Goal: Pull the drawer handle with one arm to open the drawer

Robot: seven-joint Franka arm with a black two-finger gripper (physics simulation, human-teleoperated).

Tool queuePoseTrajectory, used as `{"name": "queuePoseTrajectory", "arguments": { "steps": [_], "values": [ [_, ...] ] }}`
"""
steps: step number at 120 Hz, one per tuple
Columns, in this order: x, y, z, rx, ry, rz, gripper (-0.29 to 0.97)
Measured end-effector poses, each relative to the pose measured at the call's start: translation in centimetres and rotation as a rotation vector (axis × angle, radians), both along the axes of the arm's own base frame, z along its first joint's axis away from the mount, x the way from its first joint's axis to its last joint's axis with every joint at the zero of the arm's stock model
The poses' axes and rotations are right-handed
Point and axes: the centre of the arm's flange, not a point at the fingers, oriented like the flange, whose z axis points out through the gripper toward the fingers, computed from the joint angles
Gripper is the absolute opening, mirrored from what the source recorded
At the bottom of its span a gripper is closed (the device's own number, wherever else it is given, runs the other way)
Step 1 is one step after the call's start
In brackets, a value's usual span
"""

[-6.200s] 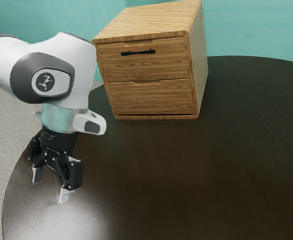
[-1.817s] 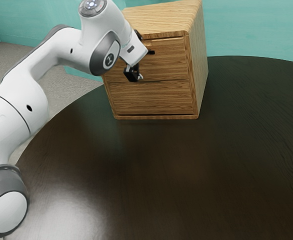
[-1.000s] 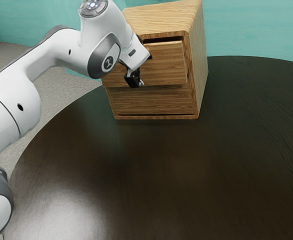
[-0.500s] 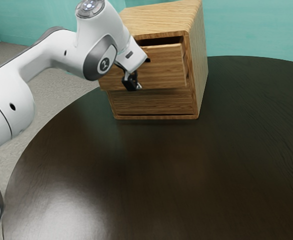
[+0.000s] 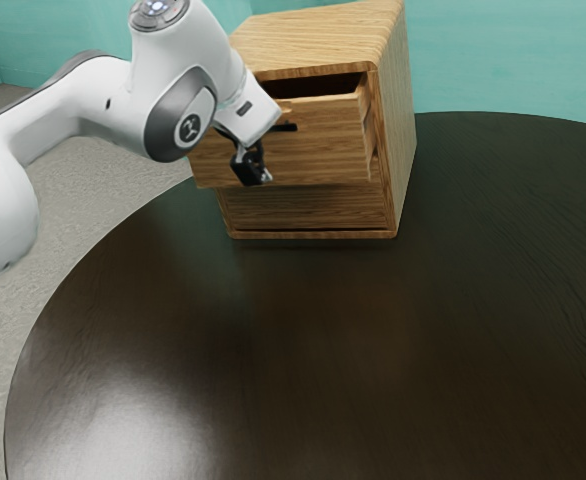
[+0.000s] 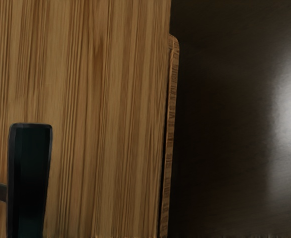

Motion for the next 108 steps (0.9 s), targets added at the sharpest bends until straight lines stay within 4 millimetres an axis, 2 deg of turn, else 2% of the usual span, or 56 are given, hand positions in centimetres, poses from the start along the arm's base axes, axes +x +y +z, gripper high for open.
{"name": "queuePoseTrajectory", "arguments": {
  "steps": [27, 48, 64, 85, 96, 108],
  "values": [
    [-1.7, -0.5, 0.1, -0.004, 0.004, 0.000, 0.65],
    [-2.8, -0.1, 0.6, -0.005, -0.004, 0.013, 0.67],
    [-3.0, -0.9, 0.1, -0.010, 0.003, 0.006, 0.68],
    [-3.6, -2.1, 0.5, -0.013, -0.005, -0.003, 0.67],
    [-4.1, -2.4, 0.4, -0.016, -0.001, -0.002, 0.70],
    [-4.4, -2.5, 0.3, -0.019, -0.002, 0.002, 0.68]
  ]
}}
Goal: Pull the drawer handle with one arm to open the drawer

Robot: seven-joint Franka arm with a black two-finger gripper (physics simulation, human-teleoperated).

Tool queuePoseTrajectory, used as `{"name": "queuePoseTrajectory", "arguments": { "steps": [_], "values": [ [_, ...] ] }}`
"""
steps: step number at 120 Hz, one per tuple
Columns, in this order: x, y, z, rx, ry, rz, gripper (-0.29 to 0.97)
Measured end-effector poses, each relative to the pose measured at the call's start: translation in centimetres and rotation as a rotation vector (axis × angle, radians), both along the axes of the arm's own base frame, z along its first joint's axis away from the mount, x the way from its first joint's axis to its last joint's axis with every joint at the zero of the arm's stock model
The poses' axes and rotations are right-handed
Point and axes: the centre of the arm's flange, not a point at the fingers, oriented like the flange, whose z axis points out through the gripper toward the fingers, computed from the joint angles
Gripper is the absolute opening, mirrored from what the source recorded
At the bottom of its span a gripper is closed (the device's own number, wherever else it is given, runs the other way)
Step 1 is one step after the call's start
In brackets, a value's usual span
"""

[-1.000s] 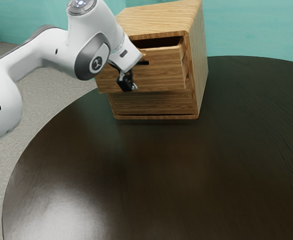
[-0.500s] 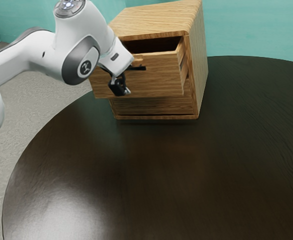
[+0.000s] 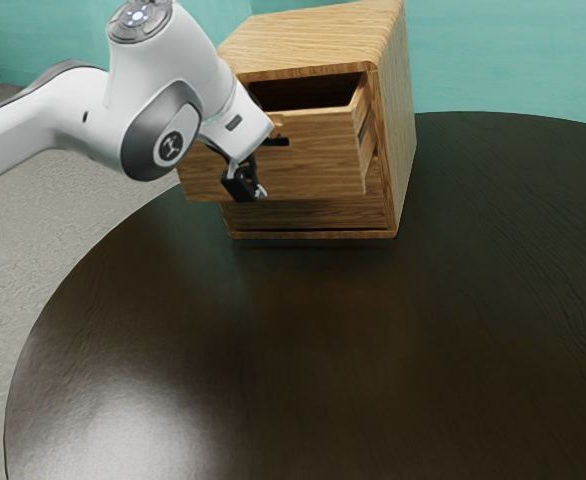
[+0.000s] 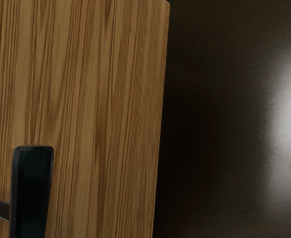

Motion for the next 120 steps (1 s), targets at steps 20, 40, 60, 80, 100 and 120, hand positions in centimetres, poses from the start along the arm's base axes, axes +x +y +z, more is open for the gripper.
{"name": "queuePoseTrajectory", "arguments": {
  "steps": [20, 40, 60, 80, 100, 120],
  "values": [
    [-1.2, -0.2, -0.3, -0.007, 0.007, 0.007, 0.69],
    [-3.0, -0.6, 0.3, -0.014, 0.000, 0.012, 0.68],
    [-5.4, -1.0, 0.7, -0.022, -0.007, 0.017, 0.66],
    [-7.6, -1.8, 0.9, -0.032, -0.018, 0.016, 0.68],
    [-8.1, -2.3, 1.3, -0.038, -0.033, 0.019, 0.68],
    [-7.8, -4.8, 4.9, -0.023, -0.103, -0.025, 0.67]
  ]
}}
